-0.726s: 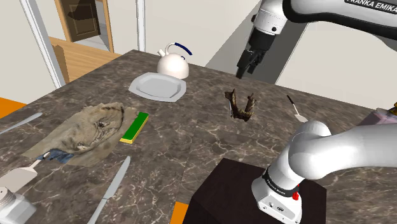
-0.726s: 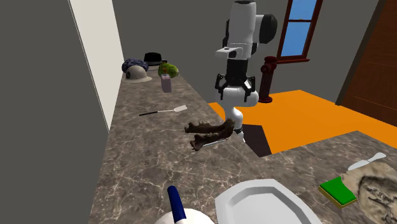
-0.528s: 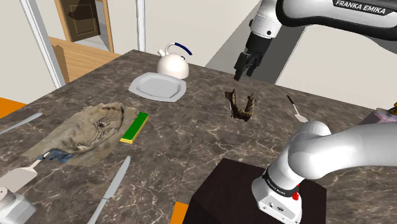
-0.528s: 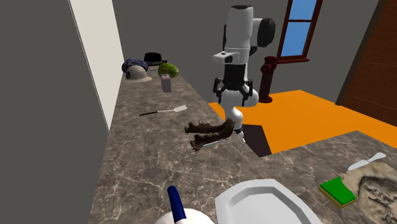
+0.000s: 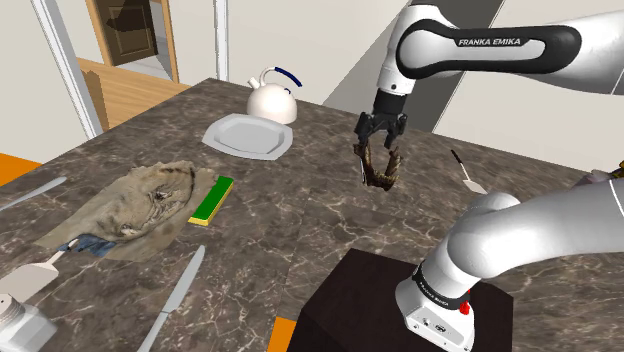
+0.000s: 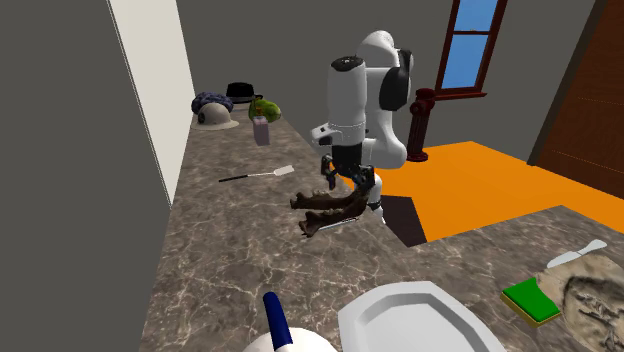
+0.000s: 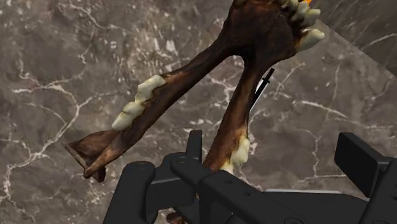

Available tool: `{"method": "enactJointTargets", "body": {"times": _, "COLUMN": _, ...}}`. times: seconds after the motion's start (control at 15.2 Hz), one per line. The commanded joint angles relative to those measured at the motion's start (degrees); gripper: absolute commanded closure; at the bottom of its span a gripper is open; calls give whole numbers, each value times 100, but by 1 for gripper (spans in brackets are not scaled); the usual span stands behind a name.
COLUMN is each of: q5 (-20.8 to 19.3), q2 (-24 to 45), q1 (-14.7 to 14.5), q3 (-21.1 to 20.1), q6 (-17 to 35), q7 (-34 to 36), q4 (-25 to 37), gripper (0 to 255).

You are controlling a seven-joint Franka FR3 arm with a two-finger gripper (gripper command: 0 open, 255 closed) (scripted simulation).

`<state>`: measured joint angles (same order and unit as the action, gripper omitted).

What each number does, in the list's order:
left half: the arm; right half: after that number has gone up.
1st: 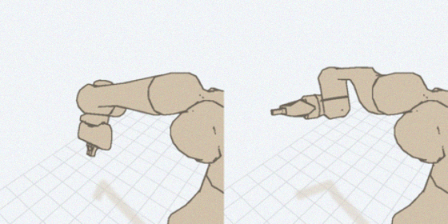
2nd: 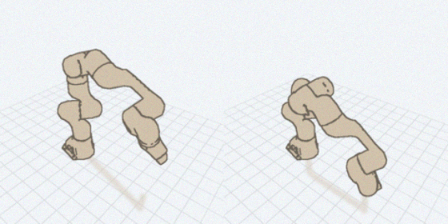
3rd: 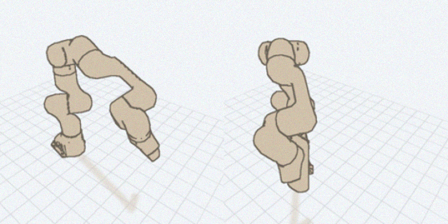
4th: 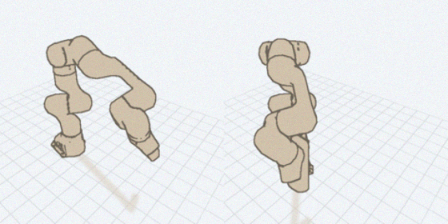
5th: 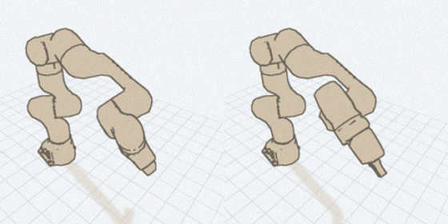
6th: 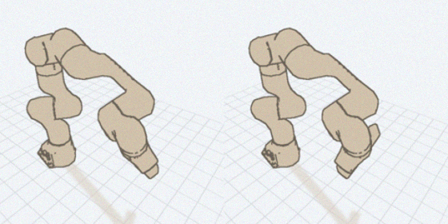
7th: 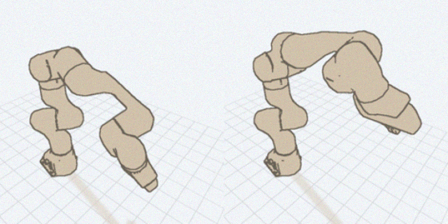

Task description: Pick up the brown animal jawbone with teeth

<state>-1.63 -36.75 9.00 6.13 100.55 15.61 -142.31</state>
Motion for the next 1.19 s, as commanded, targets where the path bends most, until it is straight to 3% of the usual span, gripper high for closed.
{"method": "enactJointTargets", "body": {"times": 0.0, "q5": 47, "q2": 236, "q1": 170, "q3": 66, "q6": 179, "q7": 327, "q4": -151, "gripper": 0}}
{"method": "enactJointTargets", "body": {"times": 0.66, "q5": 59, "q2": 510, "q1": 244, "q3": 132, "q6": 905, "q7": 434, "q4": -695, "gripper": 0}}
{"method": "enactJointTargets", "body": {"times": 0.73, "q5": 60, "q2": 512, "q1": 244, "q3": 131, "q6": 902, "q7": 434, "q4": -690, "gripper": 255}}
{"method": "enactJointTargets", "body": {"times": 1.12, "q5": 59, "q2": 510, "q1": 244, "q3": 132, "q6": 903, "q7": 433, "q4": -693, "gripper": 255}}
